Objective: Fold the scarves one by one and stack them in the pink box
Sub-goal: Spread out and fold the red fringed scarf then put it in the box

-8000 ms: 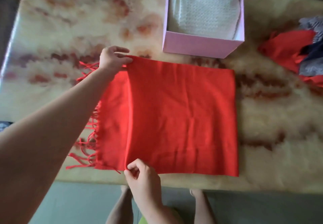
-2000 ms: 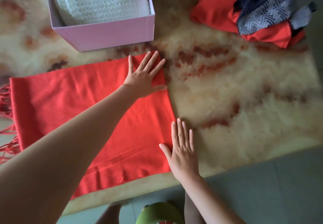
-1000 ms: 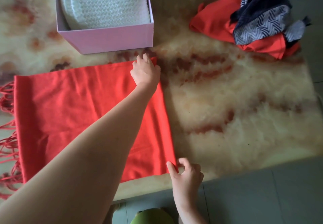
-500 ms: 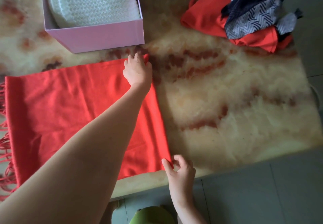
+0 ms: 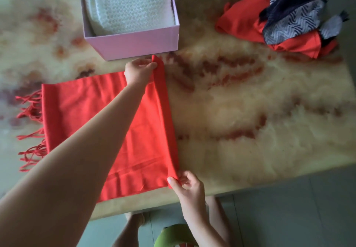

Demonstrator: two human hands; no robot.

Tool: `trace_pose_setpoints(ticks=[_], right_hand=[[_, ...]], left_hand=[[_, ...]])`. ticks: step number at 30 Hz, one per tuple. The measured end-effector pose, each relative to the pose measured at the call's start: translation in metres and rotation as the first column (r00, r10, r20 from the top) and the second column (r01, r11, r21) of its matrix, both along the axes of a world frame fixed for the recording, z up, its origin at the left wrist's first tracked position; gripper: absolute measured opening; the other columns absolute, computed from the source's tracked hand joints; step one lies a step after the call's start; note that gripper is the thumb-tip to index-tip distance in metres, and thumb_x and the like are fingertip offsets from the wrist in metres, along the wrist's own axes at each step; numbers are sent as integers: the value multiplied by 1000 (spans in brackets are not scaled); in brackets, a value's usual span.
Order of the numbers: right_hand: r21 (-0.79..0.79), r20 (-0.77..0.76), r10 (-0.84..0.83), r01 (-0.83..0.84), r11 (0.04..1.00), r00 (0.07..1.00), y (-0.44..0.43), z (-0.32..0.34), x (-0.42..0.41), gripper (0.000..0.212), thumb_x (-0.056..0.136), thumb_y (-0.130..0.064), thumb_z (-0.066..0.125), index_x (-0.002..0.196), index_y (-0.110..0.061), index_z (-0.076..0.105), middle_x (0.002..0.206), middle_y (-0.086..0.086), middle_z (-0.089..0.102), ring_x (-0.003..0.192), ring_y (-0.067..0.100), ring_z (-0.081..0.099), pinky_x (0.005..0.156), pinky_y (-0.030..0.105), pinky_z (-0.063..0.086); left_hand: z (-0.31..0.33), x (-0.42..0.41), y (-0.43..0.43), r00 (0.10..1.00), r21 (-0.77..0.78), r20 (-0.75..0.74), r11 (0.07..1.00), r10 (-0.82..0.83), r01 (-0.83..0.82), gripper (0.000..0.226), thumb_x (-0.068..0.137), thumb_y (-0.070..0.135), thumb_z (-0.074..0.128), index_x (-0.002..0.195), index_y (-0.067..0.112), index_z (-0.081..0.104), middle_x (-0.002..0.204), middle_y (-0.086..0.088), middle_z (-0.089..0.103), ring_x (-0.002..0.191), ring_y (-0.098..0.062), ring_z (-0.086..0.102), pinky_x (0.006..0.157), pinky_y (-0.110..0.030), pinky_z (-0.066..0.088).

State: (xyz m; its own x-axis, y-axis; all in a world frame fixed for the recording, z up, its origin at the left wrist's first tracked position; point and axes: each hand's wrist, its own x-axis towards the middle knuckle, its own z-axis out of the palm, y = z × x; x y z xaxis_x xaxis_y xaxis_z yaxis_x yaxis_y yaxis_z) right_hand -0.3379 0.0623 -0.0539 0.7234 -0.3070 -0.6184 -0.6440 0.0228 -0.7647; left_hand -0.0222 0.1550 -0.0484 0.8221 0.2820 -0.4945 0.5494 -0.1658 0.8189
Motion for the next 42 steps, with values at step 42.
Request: trace_pose_setpoints(ticks=[42], right_hand=[[-681, -13, 442, -332, 653, 897, 288, -8, -12, 37, 45, -22, 89, 69, -30, 62, 68, -16, 60, 73, 9, 42, 67, 25, 35]], left_hand=[[-13, -40, 301, 995, 127, 86, 990, 52, -62, 17, 82, 14, 67, 98, 9, 67, 73, 3, 63, 60, -13, 60, 42, -21, 49]])
